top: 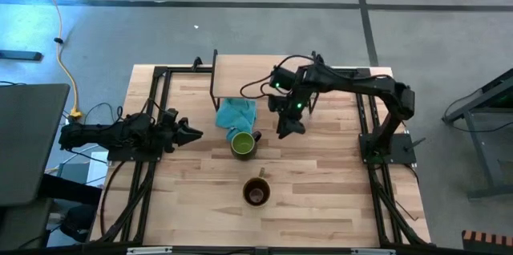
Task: Stack small to large cups/mugs on shelf
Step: Put the black mug on the shelf
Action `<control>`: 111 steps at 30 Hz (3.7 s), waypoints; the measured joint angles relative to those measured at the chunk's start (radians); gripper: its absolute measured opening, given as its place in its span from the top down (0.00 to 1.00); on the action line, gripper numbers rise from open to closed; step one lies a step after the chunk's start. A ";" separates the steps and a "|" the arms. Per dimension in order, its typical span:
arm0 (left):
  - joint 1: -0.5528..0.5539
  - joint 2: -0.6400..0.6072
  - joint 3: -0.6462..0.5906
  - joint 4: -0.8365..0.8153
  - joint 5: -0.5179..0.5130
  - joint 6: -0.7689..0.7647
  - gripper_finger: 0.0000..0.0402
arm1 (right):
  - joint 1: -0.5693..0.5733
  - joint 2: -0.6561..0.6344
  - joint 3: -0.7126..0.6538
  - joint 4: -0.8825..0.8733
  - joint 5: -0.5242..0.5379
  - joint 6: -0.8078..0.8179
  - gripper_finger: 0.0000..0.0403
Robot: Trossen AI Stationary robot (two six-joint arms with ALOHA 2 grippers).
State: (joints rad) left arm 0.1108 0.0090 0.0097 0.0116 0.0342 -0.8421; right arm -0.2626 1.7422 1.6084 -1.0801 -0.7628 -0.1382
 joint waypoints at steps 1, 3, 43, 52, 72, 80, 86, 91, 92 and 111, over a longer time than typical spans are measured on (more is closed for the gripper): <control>0.000 0.000 0.000 0.000 0.000 0.004 0.74 | 0.003 0.000 -0.015 0.018 0.000 0.014 0.64; 0.000 0.000 0.000 0.000 -0.002 0.043 0.74 | 0.009 0.000 -0.041 0.049 0.001 0.041 0.64; 0.000 0.075 0.000 0.005 -0.008 -0.301 0.74 | 0.168 -0.693 -0.808 1.258 0.511 0.244 0.64; 0.000 0.262 0.007 0.166 0.046 -0.461 0.74 | 0.165 -0.915 -0.938 1.303 0.601 0.288 0.64; 0.000 0.422 0.089 0.234 0.052 -0.072 0.74 | 0.151 -0.969 -0.936 1.089 0.648 0.321 0.64; 0.000 0.485 0.089 0.153 0.088 -0.326 0.74 | 0.151 -0.969 -0.936 1.039 0.675 0.367 0.64; 0.000 0.579 0.089 0.314 0.119 -0.435 0.74 | 0.151 -0.968 -0.936 1.039 0.716 0.366 0.64; 0.000 0.678 0.104 0.406 0.139 -0.544 0.74 | 0.151 -0.968 -0.936 1.039 0.750 0.357 0.64; -0.001 0.701 0.116 0.395 0.134 -0.555 0.74 | 0.151 -0.968 -0.936 1.039 0.756 0.355 0.64; 0.000 1.137 0.618 -0.114 0.154 -0.310 0.74 | 0.151 -0.968 -0.936 0.965 0.760 0.339 0.64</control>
State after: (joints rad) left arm 0.1108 1.1457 0.6272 -0.1025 0.1884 -1.1519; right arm -0.1116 0.7742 0.6720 -0.1154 -0.0025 0.2012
